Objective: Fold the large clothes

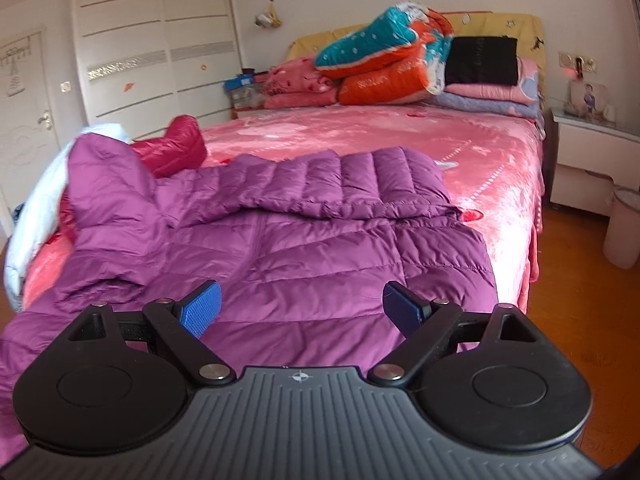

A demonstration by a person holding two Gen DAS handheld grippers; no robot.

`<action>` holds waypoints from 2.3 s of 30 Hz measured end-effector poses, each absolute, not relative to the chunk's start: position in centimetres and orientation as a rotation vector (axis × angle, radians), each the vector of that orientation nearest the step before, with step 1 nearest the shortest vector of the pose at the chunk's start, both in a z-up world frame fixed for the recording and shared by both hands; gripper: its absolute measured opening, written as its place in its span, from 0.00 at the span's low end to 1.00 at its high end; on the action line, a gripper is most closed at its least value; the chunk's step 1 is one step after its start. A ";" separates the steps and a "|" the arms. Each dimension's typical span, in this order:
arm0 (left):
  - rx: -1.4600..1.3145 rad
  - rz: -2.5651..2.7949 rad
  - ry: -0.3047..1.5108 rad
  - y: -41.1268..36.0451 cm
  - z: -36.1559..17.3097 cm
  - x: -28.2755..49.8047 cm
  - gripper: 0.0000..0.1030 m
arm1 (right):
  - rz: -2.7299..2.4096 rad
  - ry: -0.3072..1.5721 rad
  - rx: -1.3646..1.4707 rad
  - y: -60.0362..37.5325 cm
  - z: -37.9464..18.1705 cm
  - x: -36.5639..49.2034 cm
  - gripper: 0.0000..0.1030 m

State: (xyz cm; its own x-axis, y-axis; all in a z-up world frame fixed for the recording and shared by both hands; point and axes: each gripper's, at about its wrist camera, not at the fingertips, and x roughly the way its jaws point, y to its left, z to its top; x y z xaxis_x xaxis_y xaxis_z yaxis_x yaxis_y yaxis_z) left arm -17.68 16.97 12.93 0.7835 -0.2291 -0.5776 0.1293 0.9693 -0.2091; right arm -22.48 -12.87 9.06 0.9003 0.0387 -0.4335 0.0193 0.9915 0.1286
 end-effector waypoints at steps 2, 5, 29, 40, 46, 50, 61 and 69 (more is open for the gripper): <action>-0.158 -0.194 0.631 17.2 13.4 -18.3 0.75 | 0.018 0.437 0.130 -12.3 9.7 -23.4 1.00; -0.151 -0.186 0.607 17.9 14.1 -19.1 0.77 | 0.049 0.408 0.113 -11.5 10.7 -25.4 1.00; -0.213 0.013 0.552 28.9 13.8 -19.9 0.83 | 0.471 0.399 -0.448 7.2 11.2 -19.6 1.00; -0.247 0.023 0.616 30.4 11.3 -18.5 0.83 | 0.533 0.431 -0.709 11.0 6.0 -16.0 0.96; -0.239 0.013 0.642 30.0 10.6 -17.8 0.84 | 0.491 0.438 -0.637 10.6 5.4 -13.9 0.80; -0.226 0.007 0.658 29.2 10.3 -17.5 0.84 | 0.501 0.454 -0.613 10.8 4.8 -13.8 0.63; -0.165 -0.021 0.680 26.8 10.6 -16.6 0.87 | 0.471 0.489 -0.383 8.4 6.6 -13.0 0.27; -0.103 -0.060 0.692 23.8 10.9 -15.6 0.87 | 0.475 0.454 0.068 1.5 11.5 -12.5 0.24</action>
